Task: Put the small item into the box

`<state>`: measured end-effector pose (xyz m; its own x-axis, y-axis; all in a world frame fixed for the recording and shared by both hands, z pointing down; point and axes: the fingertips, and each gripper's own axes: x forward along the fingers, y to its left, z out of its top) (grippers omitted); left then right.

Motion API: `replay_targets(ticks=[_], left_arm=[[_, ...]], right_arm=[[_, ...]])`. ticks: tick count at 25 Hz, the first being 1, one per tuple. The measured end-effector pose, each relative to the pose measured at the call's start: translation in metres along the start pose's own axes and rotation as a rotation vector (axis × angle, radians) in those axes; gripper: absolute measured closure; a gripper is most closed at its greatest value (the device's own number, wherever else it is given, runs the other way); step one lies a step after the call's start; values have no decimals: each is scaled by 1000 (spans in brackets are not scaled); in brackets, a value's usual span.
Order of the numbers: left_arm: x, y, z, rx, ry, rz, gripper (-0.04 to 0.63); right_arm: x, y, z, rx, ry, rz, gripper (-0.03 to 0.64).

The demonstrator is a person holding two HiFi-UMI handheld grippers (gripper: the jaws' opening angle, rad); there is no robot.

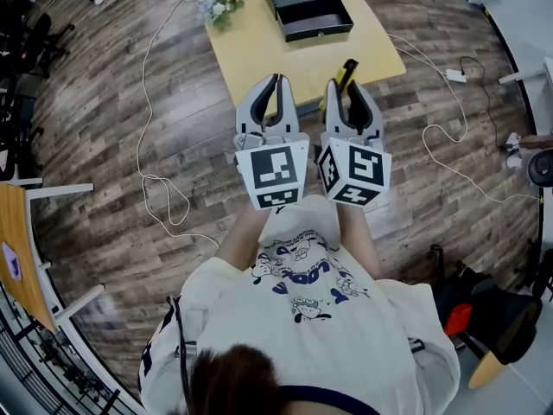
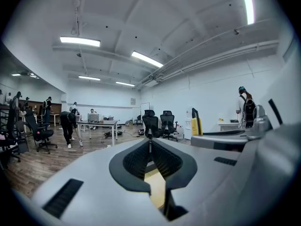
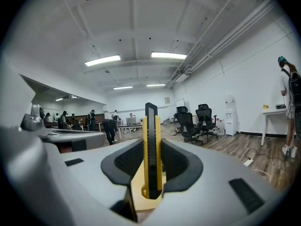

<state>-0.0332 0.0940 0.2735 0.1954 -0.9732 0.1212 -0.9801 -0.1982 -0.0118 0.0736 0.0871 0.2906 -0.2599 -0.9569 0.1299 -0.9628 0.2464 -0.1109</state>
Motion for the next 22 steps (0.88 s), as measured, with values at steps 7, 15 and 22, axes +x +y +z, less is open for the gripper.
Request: replay_targets(ticks=[7, 15, 22], left_arm=[[22, 8, -7, -13, 30, -6, 571], [60, 14, -16, -35, 64, 14, 572], [108, 18, -19, -34, 85, 51, 572]], right_arm=[[22, -6, -3, 14, 24, -15, 488], [58, -23, -10, 21, 64, -4, 488], [109, -42, -9, 22, 83, 35, 488]])
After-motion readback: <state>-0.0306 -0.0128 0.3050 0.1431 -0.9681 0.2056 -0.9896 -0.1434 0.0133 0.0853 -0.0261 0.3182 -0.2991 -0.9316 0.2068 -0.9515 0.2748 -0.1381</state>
